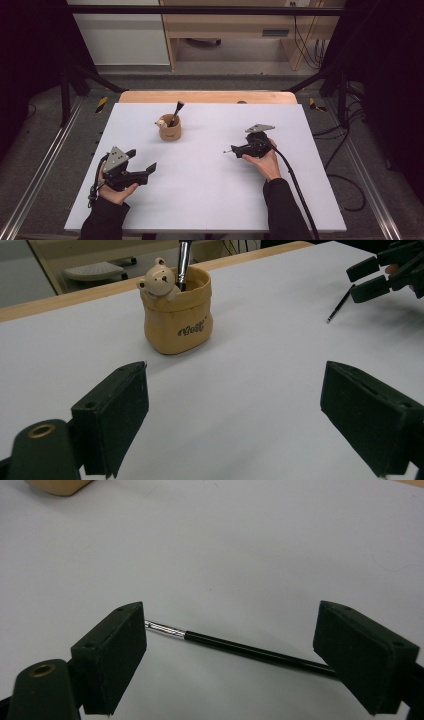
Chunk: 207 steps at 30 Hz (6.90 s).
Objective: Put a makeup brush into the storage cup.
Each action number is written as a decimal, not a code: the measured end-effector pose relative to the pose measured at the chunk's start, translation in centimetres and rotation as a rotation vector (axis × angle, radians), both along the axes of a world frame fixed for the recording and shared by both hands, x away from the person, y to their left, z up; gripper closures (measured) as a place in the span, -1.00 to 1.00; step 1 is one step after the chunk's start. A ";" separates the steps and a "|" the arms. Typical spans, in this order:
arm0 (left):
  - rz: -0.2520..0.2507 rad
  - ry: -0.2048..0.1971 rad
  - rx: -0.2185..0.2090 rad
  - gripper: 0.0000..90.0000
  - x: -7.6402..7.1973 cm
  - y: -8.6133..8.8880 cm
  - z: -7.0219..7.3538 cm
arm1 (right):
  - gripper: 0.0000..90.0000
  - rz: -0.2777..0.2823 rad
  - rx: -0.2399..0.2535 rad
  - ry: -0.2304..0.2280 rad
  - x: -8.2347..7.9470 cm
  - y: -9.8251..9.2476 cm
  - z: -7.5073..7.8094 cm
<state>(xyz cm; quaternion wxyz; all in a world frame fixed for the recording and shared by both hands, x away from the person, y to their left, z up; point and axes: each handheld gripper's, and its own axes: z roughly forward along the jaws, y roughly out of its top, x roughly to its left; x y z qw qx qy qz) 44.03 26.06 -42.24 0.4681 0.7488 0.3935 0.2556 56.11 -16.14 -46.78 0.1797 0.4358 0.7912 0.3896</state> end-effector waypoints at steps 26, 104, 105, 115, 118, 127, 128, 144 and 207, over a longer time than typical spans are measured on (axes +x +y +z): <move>-0.007 0.001 0.004 -0.75 0.0 -0.2 -0.1 | -0.29 0.030 -0.106 0.030 0.3 0.4 -1.5; -0.034 0.006 0.008 -0.75 -0.1 -0.4 0.0 | 0.28 0.053 -0.216 0.196 -0.5 1.6 3.6; -0.035 0.006 0.009 -0.75 -0.1 -0.4 0.0 | 0.29 0.055 -0.230 0.202 -0.4 1.7 3.5; -0.035 0.006 0.007 -0.75 -0.1 -0.4 0.0 | 0.44 0.068 -0.305 0.270 0.3 1.7 2.6; -0.036 0.007 0.008 -0.75 -0.1 -0.4 0.0 | 0.50 0.068 -0.315 0.288 0.3 1.8 2.3; -0.035 0.007 0.008 -0.75 -0.1 -0.4 0.0 | 0.68 0.083 -0.335 0.324 0.3 1.9 1.9; -0.036 0.007 0.009 -0.75 -0.1 -0.5 0.0 | 0.70 0.081 -0.339 0.328 0.3 1.8 1.8; -0.036 0.005 0.011 -0.75 -0.2 -0.7 0.0 | 0.91 0.067 -0.321 0.336 -0.2 1.7 1.5; -0.094 -0.022 -0.098 -0.74 -1.5 -2.8 2.1 | 0.91 0.265 0.168 -0.076 -9.3 3.3 7.4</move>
